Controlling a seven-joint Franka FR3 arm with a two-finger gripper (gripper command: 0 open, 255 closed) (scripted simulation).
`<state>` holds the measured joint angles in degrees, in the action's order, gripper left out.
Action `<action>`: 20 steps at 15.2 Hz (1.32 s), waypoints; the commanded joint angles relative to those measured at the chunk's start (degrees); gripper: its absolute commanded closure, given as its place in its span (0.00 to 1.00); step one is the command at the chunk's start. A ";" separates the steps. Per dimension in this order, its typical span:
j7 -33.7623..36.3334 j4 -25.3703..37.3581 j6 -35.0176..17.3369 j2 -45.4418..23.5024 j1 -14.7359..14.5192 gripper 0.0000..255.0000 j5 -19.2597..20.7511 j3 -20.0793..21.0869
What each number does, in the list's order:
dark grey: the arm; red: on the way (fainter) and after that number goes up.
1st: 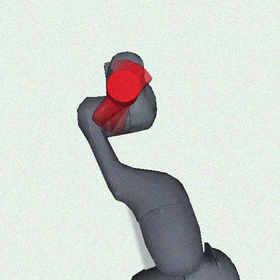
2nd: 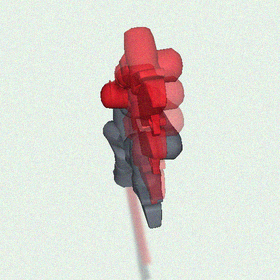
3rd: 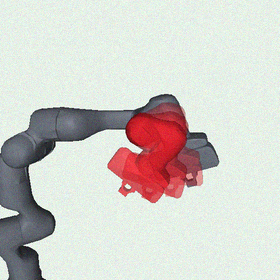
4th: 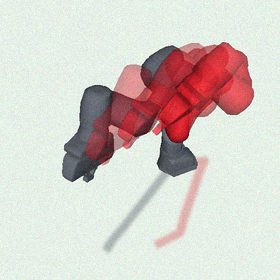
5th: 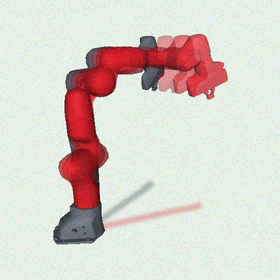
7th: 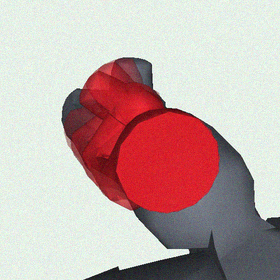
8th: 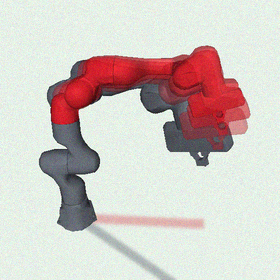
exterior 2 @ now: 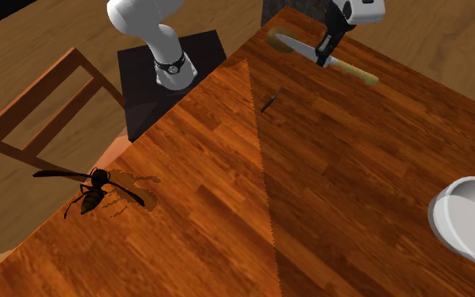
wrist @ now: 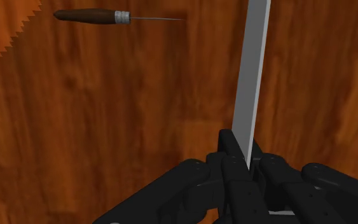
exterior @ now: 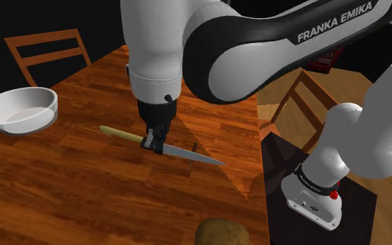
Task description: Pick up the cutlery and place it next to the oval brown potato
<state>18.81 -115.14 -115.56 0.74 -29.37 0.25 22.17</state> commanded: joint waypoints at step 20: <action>31.75 10.21 3.19 -9.23 -15.66 1.00 6.23 14.01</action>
<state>48.63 -107.10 -113.09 -6.60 -44.04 5.23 35.70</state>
